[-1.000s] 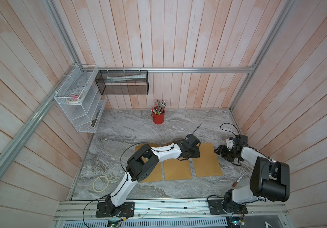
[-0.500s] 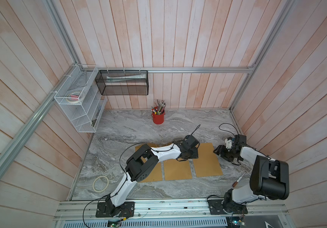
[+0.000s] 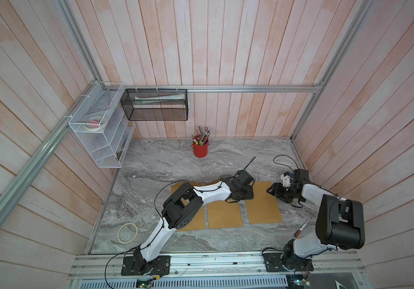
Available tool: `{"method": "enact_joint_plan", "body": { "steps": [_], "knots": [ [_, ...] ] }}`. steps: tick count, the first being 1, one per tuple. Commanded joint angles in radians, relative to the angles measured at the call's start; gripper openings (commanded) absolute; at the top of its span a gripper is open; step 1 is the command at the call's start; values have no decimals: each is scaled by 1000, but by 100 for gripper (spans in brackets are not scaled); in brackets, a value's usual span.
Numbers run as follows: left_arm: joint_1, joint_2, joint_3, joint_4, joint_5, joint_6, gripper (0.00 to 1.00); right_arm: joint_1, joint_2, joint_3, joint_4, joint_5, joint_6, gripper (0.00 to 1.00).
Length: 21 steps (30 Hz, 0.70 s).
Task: Open the file bag
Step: Pick up the file bag from the center of the board.
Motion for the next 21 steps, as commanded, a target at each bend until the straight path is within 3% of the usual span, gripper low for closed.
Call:
{"method": "enact_joint_plan", "body": {
  "steps": [1,12,21],
  "knots": [
    [4,73,-1,-38,12,11,57,7,7,11,-40,-80,-18,63],
    [4,106,11,-22,24,5,57,8,-69,46,-84,-204,-18,62],
    [4,103,-2,9,37,-5,57,11,-129,82,-150,-223,-24,57]
  ]
}}
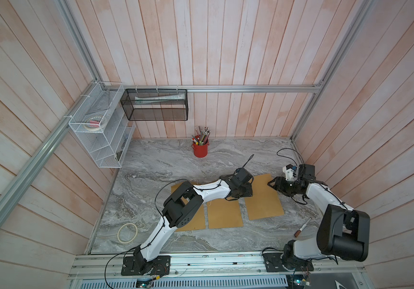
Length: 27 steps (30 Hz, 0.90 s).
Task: Open the file bag
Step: Pick up the file bag from the center of the board.
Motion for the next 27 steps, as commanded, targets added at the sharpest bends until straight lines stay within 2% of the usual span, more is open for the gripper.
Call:
{"method": "enact_joint_plan", "body": {
  "steps": [1,10,22,26,27],
  "knots": [
    [-16,81,-30,6,44,-7,57,18,-17,21,-97,-108,-6,55],
    [-16,80,-38,34,53,-14,57,29,-35,42,-162,-95,-13,36],
    [-16,76,-50,51,59,-17,57,60,-54,62,-202,-67,-7,29],
    [-16,62,-67,72,63,-23,57,59,-46,69,-197,-56,-4,15],
    [13,52,-78,87,65,-27,58,60,-50,69,-194,-49,-2,10]
  ]
}}
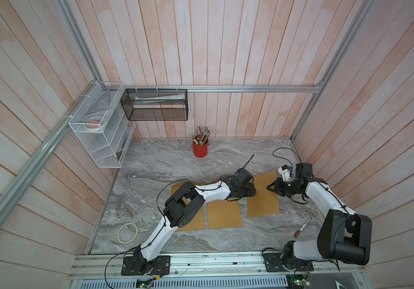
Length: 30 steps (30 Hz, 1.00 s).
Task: Open the file bag
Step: Pick up the file bag from the center of the board.
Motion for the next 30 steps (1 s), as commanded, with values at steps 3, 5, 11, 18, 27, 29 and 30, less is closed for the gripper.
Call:
{"method": "enact_joint_plan", "body": {
  "steps": [3,5,11,18,27,29,30],
  "knots": [
    [28,-1,-83,3,26,-16,62,11,-38,33,-14,9,11,2],
    [36,-30,-93,23,30,-14,66,11,-54,46,-16,17,16,0],
    [59,-129,-77,40,39,18,75,11,-99,104,-36,38,29,0],
    [79,-262,-108,85,64,65,79,11,-149,182,-58,-26,33,0],
    [145,-397,-258,272,191,82,81,29,-193,233,2,-214,61,0],
    [173,-413,-301,322,239,72,81,55,-196,247,22,-237,72,0],
    [188,-421,-325,354,264,61,81,75,-196,257,31,-244,77,0]
  ]
}}
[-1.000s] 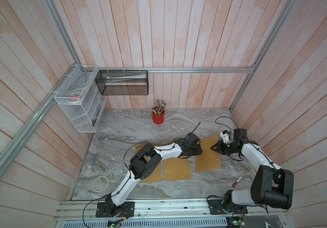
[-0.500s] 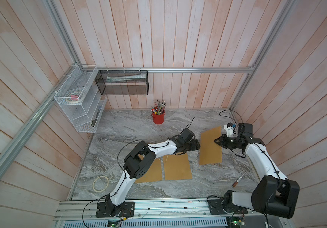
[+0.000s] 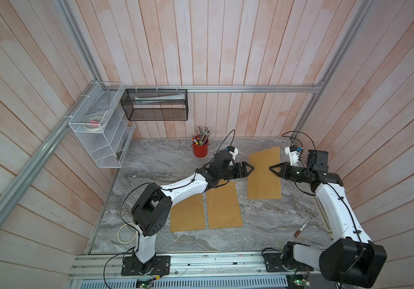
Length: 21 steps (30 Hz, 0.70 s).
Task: Open the file bag
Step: Pick up the file bag from the center of the board.
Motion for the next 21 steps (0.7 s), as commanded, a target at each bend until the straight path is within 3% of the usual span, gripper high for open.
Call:
{"method": "enact_joint_plan", "body": {
  "steps": [1,9,21],
  "knots": [
    [47,-26,-76,115,100,-4,81,50,-15,53,51,-88,27,0],
    [88,-117,-185,278,161,-15,81,131,-16,69,200,-154,125,0],
    [91,-191,-268,500,228,-80,73,188,17,89,262,-158,153,0]
  ]
}}
